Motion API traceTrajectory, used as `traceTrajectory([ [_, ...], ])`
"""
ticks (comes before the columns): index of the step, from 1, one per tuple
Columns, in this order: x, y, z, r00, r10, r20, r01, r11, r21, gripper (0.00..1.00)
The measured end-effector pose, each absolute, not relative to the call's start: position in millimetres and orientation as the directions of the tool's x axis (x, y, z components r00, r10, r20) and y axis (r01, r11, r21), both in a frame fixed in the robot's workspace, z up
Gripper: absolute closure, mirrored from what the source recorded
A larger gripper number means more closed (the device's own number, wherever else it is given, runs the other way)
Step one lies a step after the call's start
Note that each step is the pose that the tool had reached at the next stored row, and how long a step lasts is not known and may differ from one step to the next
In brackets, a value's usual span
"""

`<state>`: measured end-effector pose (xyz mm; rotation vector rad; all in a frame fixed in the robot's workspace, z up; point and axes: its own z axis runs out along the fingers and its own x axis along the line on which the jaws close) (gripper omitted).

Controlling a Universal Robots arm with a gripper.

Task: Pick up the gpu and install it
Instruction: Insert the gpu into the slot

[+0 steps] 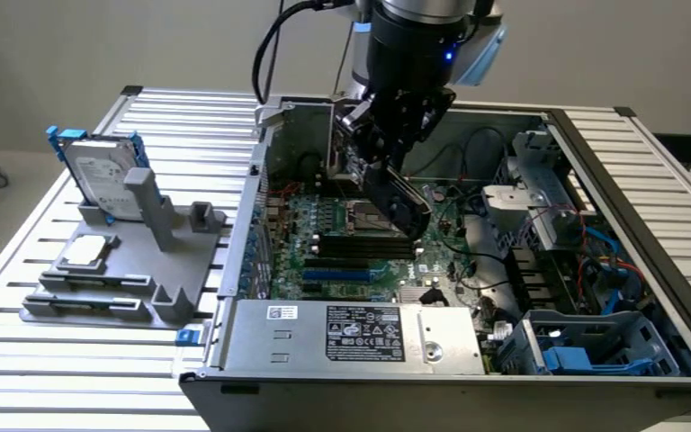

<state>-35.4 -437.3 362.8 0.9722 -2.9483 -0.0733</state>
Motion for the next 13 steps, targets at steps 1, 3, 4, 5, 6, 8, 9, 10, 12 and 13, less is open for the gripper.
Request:
traceTrajectory([
  [1,-35.4,-437.3,362.8,-0.793,-0.609,0.02,-0.607,0.792,0.056,0.73],
  [3,-35.4,-437.3,362.7,-0.77,-0.637,0.019,-0.636,0.77,0.057,0.73],
  [4,-35.4,-437.3,362.7,-0.758,-0.652,0.019,-0.65,0.758,0.058,0.73],
  [5,-35.4,-437.3,362.7,-0.747,-0.665,0.017,-0.663,0.746,0.059,0.73],
  [6,-35.3,-437.3,362.6,-0.737,-0.676,0.014,-0.674,0.736,0.063,0.73],
  [8,-35.4,-437.2,362.5,-0.718,-0.696,0.007,-0.694,0.716,0.07,0.73],
  [9,-35.4,-437.3,362.5,-0.708,-0.707,0.004,-0.704,0.706,0.073,0.73],
  [10,-35.4,-437.3,362.4,-0.696,-0.718,0.0,-0.716,0.694,0.077,0.73],
  [12,-35.4,-437.2,362.3,-0.672,-0.741,-0.004,-0.739,0.669,0.08,0.73],
  [13,-35.4,-437.2,362.3,-0.658,-0.753,-0.004,-0.751,0.655,0.081,0.73],
])
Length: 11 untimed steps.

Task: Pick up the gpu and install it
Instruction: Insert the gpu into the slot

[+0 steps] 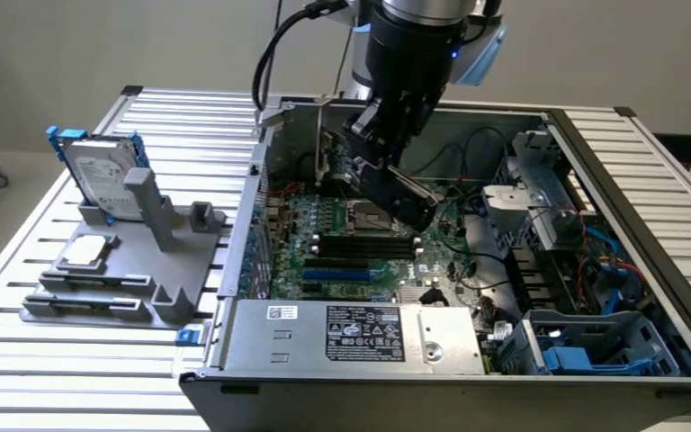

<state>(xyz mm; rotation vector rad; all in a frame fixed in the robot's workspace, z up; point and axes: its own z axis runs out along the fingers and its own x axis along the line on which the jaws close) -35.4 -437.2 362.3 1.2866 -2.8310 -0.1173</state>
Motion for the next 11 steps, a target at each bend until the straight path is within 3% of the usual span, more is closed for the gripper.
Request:
traceTrajectory([
  [11,-35.4,-437.3,360.6,-0.495,-0.869,-0.005,-0.866,0.493,0.081,0.73],
])
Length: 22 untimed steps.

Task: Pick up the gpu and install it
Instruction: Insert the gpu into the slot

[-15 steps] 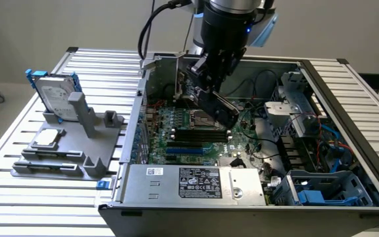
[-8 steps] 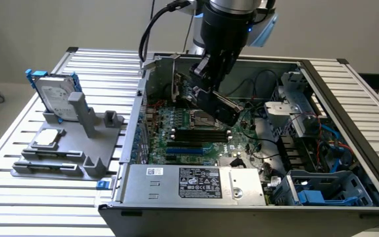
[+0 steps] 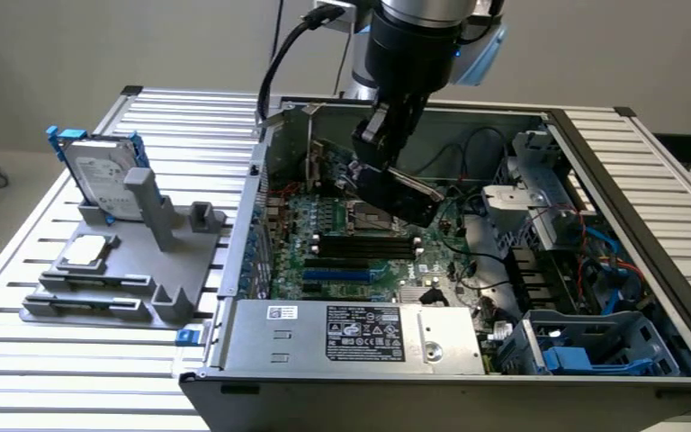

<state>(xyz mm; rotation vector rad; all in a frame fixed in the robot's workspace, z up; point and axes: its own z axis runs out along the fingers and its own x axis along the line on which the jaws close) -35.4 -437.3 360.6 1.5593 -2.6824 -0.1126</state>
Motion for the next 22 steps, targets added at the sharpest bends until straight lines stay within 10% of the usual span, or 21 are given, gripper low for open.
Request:
traceTrajectory([
  [22,-35.4,-437.2,355.0,-0.117,-0.993,-0.004,-0.99,0.117,0.081,0.73],
])
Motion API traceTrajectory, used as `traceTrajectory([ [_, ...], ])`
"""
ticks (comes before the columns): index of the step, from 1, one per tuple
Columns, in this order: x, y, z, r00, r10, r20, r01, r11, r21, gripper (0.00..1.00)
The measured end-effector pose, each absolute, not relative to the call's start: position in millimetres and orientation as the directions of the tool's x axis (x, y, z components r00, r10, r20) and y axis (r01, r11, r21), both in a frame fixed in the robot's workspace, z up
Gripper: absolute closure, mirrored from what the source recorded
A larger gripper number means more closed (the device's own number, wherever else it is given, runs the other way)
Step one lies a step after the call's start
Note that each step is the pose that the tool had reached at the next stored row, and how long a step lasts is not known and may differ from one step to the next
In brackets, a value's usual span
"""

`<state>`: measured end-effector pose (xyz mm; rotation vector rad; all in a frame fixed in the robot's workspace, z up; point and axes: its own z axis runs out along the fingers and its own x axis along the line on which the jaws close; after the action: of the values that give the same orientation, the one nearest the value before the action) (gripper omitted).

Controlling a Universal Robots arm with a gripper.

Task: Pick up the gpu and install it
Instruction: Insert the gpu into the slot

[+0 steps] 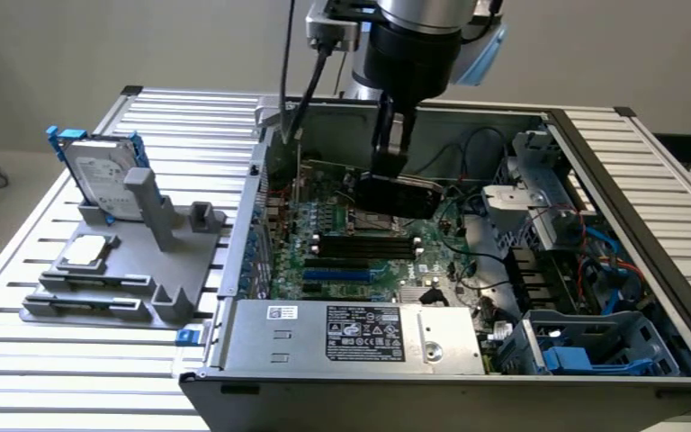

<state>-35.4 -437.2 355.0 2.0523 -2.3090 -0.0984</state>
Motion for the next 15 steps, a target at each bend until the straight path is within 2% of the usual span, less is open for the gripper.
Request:
traceTrajectory([
  [6,-36,-438,349,-0.02,-1.0,-0.005,-0.996,0.02,0.081,0.73],
  [15,-57,-447,338,-0.014,-1.0,-0.005,-0.998,0.014,0.069,0.73],
])
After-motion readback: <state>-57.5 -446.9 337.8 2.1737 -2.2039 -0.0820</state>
